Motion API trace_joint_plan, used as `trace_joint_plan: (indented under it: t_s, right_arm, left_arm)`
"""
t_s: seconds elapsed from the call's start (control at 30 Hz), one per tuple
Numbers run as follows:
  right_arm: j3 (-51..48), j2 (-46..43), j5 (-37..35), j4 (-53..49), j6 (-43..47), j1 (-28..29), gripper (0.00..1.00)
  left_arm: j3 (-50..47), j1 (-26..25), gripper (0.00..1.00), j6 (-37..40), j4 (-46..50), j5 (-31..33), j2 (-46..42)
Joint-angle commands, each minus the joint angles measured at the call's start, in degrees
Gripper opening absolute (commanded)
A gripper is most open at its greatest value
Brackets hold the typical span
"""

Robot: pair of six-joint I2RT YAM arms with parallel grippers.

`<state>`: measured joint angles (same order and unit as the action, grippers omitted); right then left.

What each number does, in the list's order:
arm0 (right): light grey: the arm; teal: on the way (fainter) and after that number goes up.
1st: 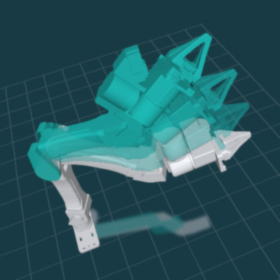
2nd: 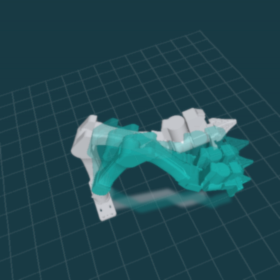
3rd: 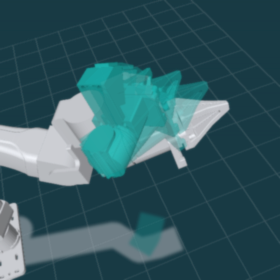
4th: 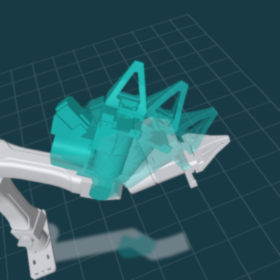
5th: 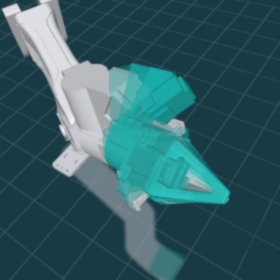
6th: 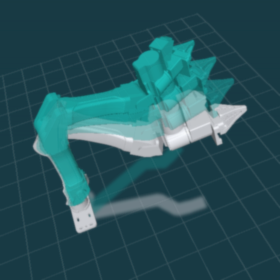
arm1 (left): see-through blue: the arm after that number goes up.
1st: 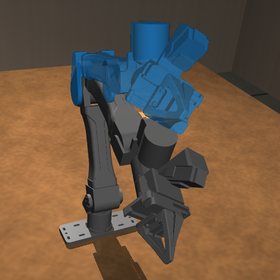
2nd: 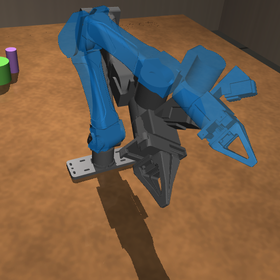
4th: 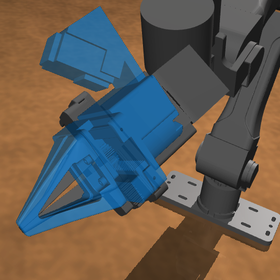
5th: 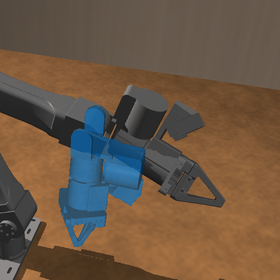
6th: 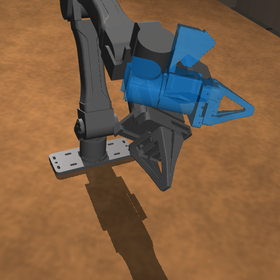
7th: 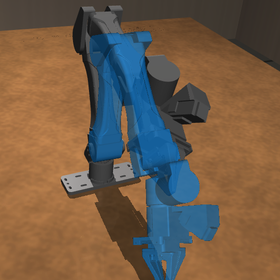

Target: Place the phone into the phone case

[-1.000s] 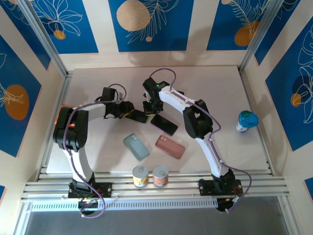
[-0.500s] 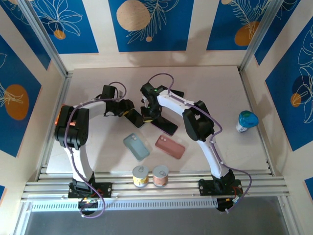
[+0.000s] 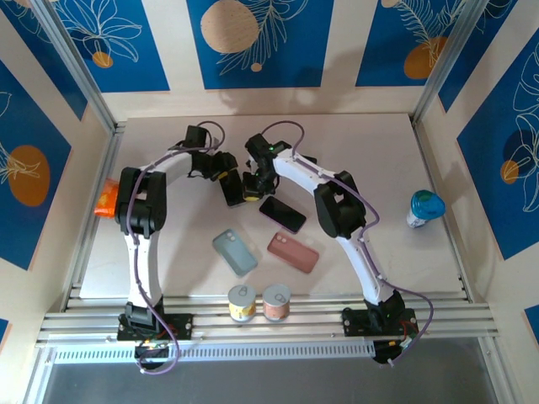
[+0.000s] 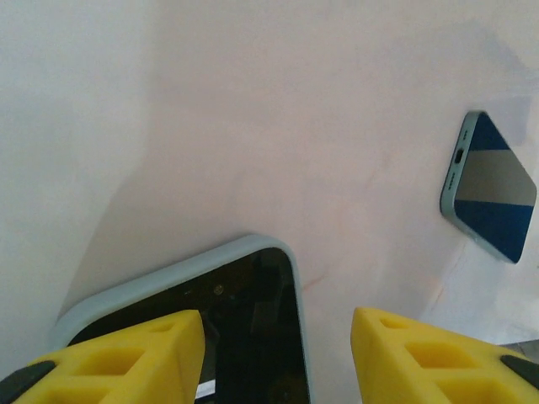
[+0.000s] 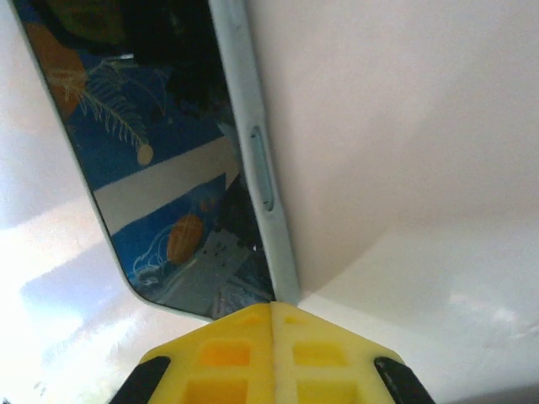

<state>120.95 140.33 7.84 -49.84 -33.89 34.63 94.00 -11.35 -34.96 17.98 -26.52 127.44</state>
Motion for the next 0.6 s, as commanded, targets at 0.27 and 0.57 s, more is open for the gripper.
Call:
trace_joint_plan:
  t_s: [0.27, 0.57]
  right_arm:
    - [7.60, 4.61, 4.15, 1.94, -5.01, -1.61, 0.00]
    - [9.95, 2.17, 1.75, -2.29, -0.24, 1.60, 0.00]
  left_arm:
    - [9.96, 3.12, 0.52, -0.76, 2.74, -2.00, 0.07]
    - [-7.04, 4.50, 0.52, -1.22, -2.29, -3.97, -13.76]
